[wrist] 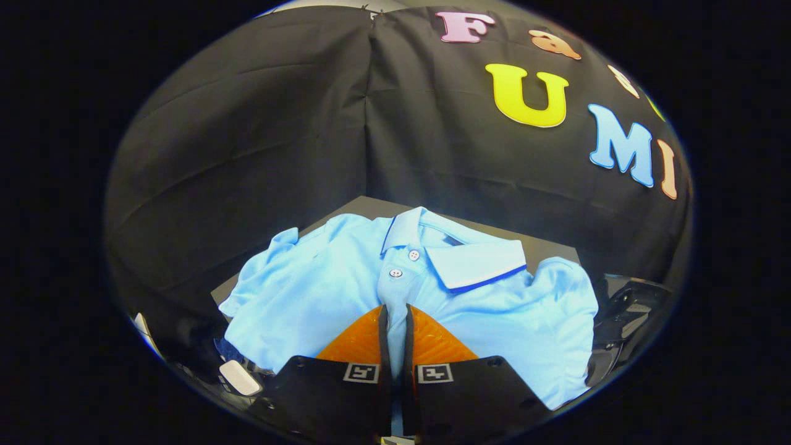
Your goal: Put the clothes into the washing machine and then close the washing machine lid.
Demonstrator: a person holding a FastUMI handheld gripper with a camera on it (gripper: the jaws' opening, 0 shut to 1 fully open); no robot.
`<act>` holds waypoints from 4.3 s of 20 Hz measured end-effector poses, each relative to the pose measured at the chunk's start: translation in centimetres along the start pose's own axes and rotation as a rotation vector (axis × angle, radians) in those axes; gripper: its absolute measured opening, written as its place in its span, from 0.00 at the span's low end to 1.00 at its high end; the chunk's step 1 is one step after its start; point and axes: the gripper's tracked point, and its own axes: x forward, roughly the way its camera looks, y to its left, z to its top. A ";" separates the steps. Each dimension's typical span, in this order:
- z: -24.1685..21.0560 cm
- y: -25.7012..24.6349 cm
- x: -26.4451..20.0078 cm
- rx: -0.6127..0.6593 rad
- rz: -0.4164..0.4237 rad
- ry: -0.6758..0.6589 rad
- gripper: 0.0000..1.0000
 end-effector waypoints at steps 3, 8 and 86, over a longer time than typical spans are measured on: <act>0.2 -0.1 -0.2 0.001 0.013 -0.002 0.02; 0.1 0.0 -0.3 -0.023 -0.001 -0.011 0.02; -17.3 -36.3 -12.0 0.390 -0.316 0.084 0.01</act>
